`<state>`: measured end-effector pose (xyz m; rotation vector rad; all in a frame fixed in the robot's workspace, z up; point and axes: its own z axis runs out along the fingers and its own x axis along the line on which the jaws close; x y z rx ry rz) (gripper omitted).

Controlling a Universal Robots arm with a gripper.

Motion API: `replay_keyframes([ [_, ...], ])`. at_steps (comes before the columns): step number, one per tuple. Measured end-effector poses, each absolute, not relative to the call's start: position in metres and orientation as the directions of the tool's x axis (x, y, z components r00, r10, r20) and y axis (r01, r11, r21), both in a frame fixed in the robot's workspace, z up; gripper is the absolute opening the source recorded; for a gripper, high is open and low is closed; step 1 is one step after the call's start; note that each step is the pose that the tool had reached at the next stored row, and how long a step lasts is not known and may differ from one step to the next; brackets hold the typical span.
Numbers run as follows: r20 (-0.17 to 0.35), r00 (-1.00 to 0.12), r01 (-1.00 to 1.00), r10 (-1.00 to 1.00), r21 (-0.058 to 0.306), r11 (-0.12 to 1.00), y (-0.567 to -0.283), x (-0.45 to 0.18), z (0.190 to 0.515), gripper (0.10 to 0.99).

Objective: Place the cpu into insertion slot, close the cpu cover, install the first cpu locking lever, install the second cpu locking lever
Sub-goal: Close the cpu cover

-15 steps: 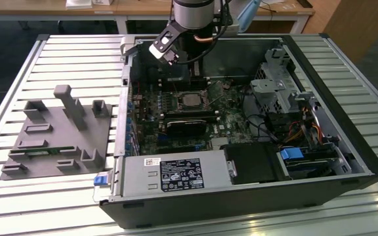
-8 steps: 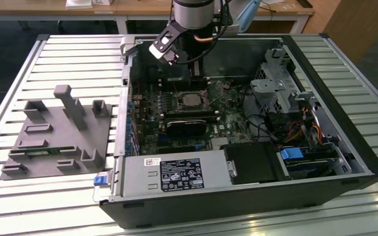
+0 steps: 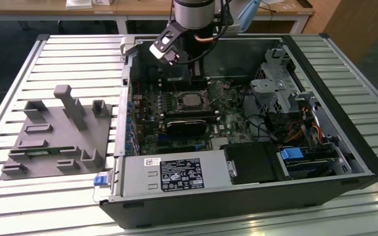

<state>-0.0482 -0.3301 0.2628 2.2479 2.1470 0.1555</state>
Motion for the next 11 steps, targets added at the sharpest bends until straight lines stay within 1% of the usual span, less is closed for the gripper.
replay_keyframes([
  [11,0.052,0.043,0.995,0.998,0.087,-0.048,-0.33,-0.018,0.263,0.106],
])
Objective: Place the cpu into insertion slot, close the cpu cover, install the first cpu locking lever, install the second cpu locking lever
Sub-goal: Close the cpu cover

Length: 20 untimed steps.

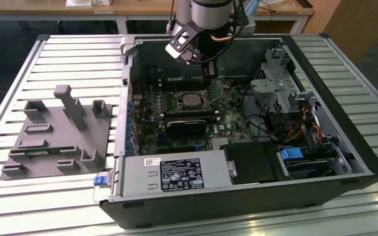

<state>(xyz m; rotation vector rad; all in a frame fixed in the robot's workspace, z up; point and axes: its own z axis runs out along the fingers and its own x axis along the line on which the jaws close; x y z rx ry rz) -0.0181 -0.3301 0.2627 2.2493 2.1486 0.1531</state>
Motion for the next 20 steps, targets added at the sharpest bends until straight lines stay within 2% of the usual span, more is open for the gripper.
replay_keyframes([
  [20,0.052,0.044,0.996,0.998,0.081,-0.048,-0.329,0.045,0.262,0.106],
])
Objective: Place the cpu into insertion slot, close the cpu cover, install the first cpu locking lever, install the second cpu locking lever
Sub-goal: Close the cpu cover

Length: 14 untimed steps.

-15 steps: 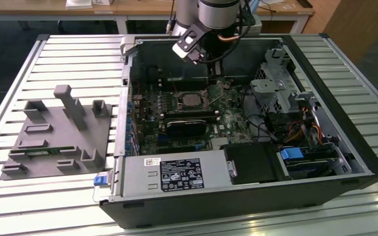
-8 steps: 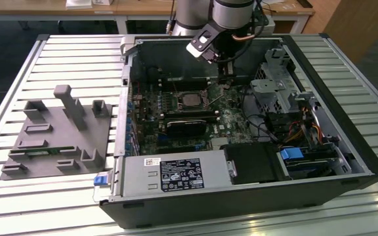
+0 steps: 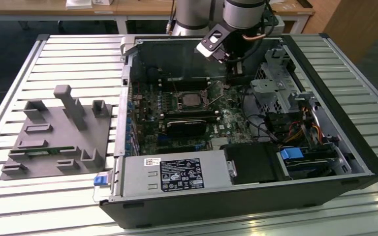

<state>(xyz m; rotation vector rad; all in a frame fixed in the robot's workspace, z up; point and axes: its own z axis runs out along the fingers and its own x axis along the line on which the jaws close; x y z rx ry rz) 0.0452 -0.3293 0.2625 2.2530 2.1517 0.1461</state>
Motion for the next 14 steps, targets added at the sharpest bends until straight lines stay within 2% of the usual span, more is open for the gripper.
replay_keyframes([
  [14,0.052,0.044,0.996,0.998,0.075,-0.048,-0.329,0.056,0.244,0.106],
])
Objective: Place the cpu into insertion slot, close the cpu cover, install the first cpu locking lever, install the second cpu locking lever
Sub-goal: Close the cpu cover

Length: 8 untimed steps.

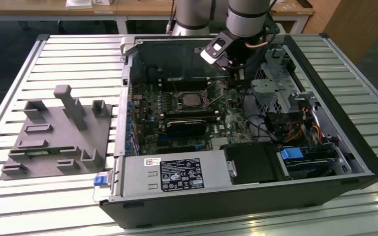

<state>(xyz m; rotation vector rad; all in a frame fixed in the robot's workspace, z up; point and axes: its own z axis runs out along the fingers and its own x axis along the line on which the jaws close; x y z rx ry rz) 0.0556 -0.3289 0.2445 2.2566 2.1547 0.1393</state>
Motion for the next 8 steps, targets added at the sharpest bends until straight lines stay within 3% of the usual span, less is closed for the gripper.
replay_keyframes([
  [8,0.051,0.044,0.996,0.998,0.072,-0.048,-0.329,0.0556,0.2433,0.106],
])
